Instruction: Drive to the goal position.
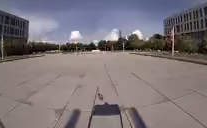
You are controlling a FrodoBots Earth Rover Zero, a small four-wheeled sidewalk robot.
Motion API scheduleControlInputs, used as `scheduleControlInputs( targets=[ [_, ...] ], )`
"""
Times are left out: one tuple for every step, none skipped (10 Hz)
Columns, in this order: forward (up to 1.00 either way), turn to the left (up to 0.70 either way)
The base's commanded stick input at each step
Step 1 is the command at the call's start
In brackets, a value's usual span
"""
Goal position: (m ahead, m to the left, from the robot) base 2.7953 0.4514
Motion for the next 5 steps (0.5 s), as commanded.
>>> scheduleControlInputs(
  targets=[
    [1.0, -0.01],
    [1.0, -0.01],
    [1.0, -0.01],
    [1.0, -0.01],
    [1.0, -0.01]
  ],
)
